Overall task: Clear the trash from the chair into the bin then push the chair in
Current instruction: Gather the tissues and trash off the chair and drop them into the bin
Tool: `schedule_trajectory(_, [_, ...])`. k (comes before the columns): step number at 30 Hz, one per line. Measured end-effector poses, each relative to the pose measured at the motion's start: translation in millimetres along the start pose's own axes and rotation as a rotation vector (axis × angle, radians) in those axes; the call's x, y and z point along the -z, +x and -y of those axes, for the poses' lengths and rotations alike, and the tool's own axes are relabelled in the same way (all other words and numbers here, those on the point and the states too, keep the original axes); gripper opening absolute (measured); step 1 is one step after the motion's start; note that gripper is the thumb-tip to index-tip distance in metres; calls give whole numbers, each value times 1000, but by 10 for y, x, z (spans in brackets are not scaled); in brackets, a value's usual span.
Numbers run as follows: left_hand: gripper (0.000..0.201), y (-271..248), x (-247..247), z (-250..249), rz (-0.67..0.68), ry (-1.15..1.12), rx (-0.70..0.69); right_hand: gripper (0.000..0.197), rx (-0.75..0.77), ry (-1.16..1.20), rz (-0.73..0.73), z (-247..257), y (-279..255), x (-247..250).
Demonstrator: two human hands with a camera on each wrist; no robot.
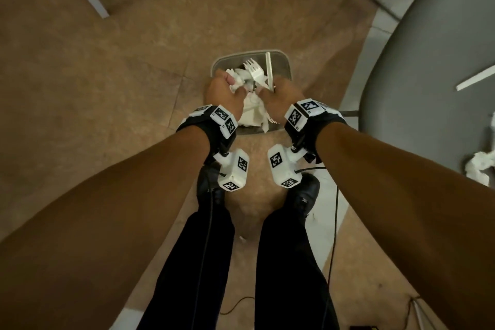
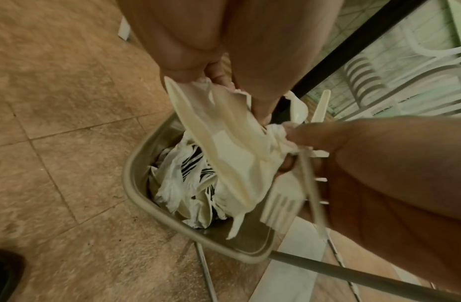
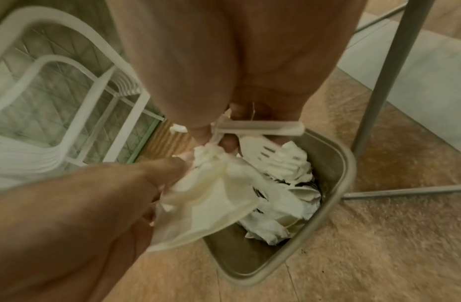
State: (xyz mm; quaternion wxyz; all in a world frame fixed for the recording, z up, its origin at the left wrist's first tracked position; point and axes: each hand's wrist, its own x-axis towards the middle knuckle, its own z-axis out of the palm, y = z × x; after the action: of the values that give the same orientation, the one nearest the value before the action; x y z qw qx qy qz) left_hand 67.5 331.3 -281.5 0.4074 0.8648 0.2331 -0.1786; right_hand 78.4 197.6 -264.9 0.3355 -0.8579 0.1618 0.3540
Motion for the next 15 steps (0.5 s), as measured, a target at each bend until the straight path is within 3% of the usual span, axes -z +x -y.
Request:
schedule_trajectory(4, [25, 157, -54, 63, 23, 14, 64, 32, -7, -63, -31, -19, 208, -151])
schedule_trajectory(10, [39, 221, 152, 51, 197, 108, 76, 52, -50, -111, 39, 30, 140, -57])
schedule_trajectory(15, [25, 85, 326, -495, 177, 179, -20, 30, 23, 7, 17, 128, -223, 402])
